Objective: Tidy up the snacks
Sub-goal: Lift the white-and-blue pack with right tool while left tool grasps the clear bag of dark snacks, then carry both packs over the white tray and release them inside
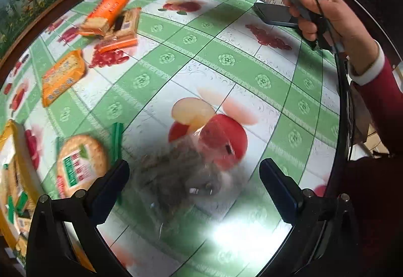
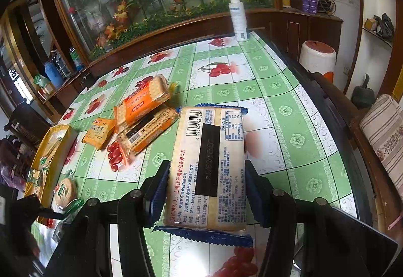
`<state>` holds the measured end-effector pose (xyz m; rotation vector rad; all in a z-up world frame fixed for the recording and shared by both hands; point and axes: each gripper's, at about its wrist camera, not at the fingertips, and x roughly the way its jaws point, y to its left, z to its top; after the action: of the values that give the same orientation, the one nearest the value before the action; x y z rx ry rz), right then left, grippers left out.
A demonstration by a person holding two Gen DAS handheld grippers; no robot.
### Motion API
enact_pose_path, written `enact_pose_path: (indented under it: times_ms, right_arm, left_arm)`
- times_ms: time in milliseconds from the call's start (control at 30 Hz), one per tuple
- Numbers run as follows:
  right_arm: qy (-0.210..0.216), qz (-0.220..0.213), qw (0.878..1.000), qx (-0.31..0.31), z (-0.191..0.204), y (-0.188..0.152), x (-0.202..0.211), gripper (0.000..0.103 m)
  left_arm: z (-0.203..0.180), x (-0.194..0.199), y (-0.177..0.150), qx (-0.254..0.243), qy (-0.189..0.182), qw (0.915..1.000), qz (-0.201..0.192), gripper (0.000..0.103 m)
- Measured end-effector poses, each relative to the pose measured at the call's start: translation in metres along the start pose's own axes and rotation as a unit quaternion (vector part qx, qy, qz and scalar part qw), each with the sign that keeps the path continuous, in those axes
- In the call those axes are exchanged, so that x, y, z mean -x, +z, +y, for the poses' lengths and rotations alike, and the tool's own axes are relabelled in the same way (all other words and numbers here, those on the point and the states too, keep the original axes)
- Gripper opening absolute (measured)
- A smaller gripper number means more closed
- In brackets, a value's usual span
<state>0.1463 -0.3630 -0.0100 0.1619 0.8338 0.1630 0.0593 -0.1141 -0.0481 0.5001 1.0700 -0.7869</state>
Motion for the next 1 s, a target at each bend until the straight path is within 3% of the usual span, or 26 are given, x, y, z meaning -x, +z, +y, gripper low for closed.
enact_pose_path:
  times_ms: [67, 233, 333, 433, 533, 600, 667, 767, 900, 967, 1000]
  right_arm:
    - [0.005, 0.001, 1.0, -0.001, 0.001, -0.002, -0.001, 0.058]
    - [0.015, 0.004, 1.0, 0.004, 0.012, -0.006, -0.003, 0.058]
    - [0.023, 0.004, 1.0, 0.006, 0.017, -0.008, -0.002, 0.058]
    - [0.025, 0.002, 1.0, 0.01, 0.02, -0.01, -0.001, 0.058]
    - [0.029, 0.002, 1.0, 0.01, 0.022, -0.011, -0.001, 0.058]
    - [0.031, 0.002, 0.999, 0.01, 0.023, -0.012, -0.002, 0.058]
    - [0.032, 0.003, 0.999, 0.012, 0.024, -0.012, -0.002, 0.058]
    - [0.038, 0.004, 0.999, 0.011, 0.026, -0.014, -0.004, 0.058]
    - [0.042, 0.006, 0.999, 0.015, 0.028, -0.017, -0.005, 0.058]
    - [0.044, 0.004, 0.999, 0.015, 0.029, -0.018, -0.003, 0.058]
    - [0.045, 0.002, 0.999, 0.014, 0.028, -0.018, -0.001, 0.058]
  left_arm:
    - [0.0, -0.002, -0.006, -0.013, 0.023, 0.9994, 0.02, 0.103]
    - [0.007, -0.01, -0.012, 0.001, 0.04, 0.9984, 0.041, 0.103]
    - [0.007, -0.008, -0.018, 0.042, 0.045, 0.9976, 0.03, 0.103]
    - [0.011, -0.016, -0.025, 0.129, 0.062, 0.9893, 0.03, 0.103]
    - [0.02, -0.018, -0.034, 0.244, 0.051, 0.9684, 0.01, 0.103]
    - [0.025, -0.014, -0.037, 0.314, 0.068, 0.947, -0.015, 0.103]
    - [0.029, -0.01, -0.043, 0.391, 0.082, 0.916, -0.042, 0.103]
    - [0.027, -0.012, -0.044, 0.432, 0.116, 0.8915, -0.069, 0.103]
    - [0.013, -0.019, -0.038, 0.402, 0.151, 0.8995, -0.083, 0.103]
    - [0.009, -0.02, -0.035, 0.39, 0.162, 0.9018, -0.089, 0.094]
    - [0.008, -0.019, -0.035, 0.383, 0.17, 0.9033, -0.093, 0.078]
